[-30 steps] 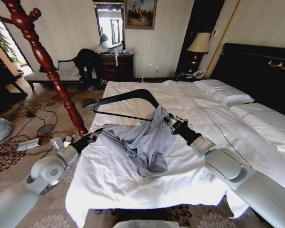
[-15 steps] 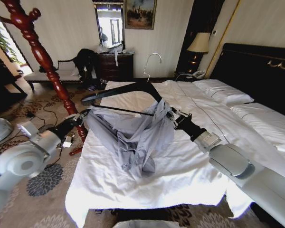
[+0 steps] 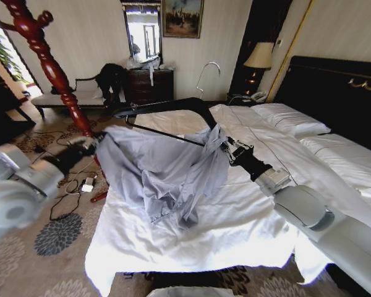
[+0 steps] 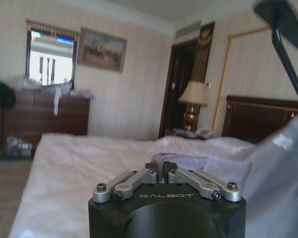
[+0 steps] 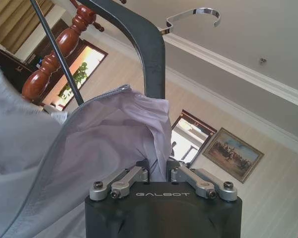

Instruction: Pick up the clothes from the bed and hang them on the clothes hanger.

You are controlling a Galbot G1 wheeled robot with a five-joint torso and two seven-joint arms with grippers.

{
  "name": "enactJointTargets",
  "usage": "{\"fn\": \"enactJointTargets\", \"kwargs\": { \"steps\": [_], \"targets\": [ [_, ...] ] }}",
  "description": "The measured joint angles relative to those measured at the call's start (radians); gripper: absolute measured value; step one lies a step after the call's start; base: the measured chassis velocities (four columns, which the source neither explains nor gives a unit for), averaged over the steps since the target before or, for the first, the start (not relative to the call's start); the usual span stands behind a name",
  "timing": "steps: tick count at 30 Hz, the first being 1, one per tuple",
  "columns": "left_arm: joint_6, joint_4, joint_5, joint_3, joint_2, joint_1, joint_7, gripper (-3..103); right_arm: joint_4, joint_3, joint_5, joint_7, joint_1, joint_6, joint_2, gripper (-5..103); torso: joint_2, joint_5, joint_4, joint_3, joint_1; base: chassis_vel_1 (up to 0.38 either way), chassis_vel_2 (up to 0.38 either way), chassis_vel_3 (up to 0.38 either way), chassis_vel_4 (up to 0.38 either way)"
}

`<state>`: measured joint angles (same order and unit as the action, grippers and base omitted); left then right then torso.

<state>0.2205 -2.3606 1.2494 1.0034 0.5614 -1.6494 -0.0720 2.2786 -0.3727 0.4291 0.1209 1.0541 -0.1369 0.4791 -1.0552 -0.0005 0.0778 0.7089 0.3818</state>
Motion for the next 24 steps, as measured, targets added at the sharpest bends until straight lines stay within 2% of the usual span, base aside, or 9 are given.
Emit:
{"fn": "enactJointTargets", "kwargs": {
  "steps": [1, 2, 5, 8, 15, 19, 20, 22, 24],
  "targets": [
    [0.000, 0.000, 0.000, 0.000, 0.000, 0.000, 0.000, 9, 0.000, 0.000, 0.000, 0.000, 0.000, 0.000, 0.000, 15, 0.000, 0.0000, 0.0000, 0.000, 0.000, 0.000, 0.000, 0.000, 0.000],
    [0.000, -0.030, -0.084, -0.047, 0.057, -0.078, 0.004, 15, 0.000, 0.002, 0.001, 0.001, 0.000, 0.000, -0.002, 15, 0.000, 0.0001, -0.0002, 0.000, 0.000, 0.000, 0.000, 0.000, 0.000],
    [-0.007, -0.058, -0.213, -0.111, 0.135, -0.215, 0.021, 30, -0.001, 0.015, -0.001, 0.001, -0.002, 0.000, -0.003, 15, 0.000, 0.0006, 0.0000, 0.000, 0.000, 0.000, 0.000, 0.000, 0.000],
    [-0.009, -0.063, -0.244, -0.131, 0.168, -0.258, 0.027, 36, -0.001, 0.017, -0.003, 0.001, 0.001, 0.000, -0.003, 15, 0.000, 0.0007, -0.0001, 0.000, 0.000, 0.000, 0.000, 0.000, 0.000],
    [-0.024, -0.066, -0.364, -0.238, 0.231, -0.308, 0.042, 63, -0.006, 0.031, -0.012, -0.002, -0.001, 0.000, 0.008, 15, 0.000, 0.0007, 0.0001, 0.000, 0.000, 0.000, 0.000, 0.000, 0.000],
    [-0.025, -0.052, -0.367, -0.263, 0.241, -0.288, 0.038, 74, -0.006, 0.030, -0.019, -0.003, 0.008, 0.000, 0.009, 15, 0.000, 0.0004, 0.0002, 0.000, 0.000, 0.000, 0.000, 0.000, 0.000],
    [-0.025, -0.046, -0.347, -0.270, 0.241, -0.270, 0.034, 85, -0.005, 0.026, -0.021, -0.003, 0.014, 0.000, 0.008, 15, 0.000, 0.0005, 0.0002, 0.000, 0.000, 0.000, 0.000, 0.000, 0.000],
    [-0.024, -0.044, -0.325, -0.277, 0.236, -0.253, 0.033, 85, -0.004, 0.024, -0.022, -0.003, 0.016, 0.000, 0.007, 15, 0.000, 0.0004, 0.0001, 0.000, 0.000, 0.000, 0.000, 0.000, 0.000],
    [-0.021, -0.038, -0.291, -0.289, 0.224, -0.227, 0.033, 94, -0.002, 0.023, -0.022, -0.002, 0.017, -0.003, 0.005, 15, 0.000, 0.0005, 0.0002, 0.000, 0.000, 0.000, 0.000, 0.000, 0.000]
  ]
}}
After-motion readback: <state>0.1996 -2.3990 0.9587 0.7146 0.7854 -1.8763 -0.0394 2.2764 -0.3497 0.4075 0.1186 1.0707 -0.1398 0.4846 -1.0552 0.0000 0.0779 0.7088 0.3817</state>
